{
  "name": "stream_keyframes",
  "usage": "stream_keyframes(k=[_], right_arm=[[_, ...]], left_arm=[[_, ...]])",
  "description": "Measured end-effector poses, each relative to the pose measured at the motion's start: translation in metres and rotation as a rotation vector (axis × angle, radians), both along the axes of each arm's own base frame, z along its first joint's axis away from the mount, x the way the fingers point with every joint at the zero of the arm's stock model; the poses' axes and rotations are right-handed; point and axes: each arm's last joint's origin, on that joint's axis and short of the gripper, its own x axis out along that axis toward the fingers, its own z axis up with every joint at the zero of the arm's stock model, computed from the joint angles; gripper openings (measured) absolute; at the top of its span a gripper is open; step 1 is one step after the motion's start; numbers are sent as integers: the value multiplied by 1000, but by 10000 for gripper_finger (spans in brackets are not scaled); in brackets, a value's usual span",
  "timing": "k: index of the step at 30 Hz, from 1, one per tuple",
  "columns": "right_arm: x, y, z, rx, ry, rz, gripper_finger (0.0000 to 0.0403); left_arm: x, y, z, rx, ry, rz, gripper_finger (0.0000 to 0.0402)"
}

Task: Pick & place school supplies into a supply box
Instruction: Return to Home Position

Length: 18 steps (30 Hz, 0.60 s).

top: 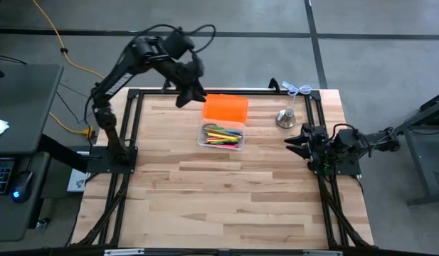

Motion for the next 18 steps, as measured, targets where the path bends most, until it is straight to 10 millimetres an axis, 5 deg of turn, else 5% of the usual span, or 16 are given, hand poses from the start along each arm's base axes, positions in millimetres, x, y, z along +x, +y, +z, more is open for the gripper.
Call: stream_keyframes(k=[18], right_arm=[[-3, -1, -4, -25, 29, -4, 124]], left_arm=[[-82, -66, 55, 146, -168, 38, 161]])
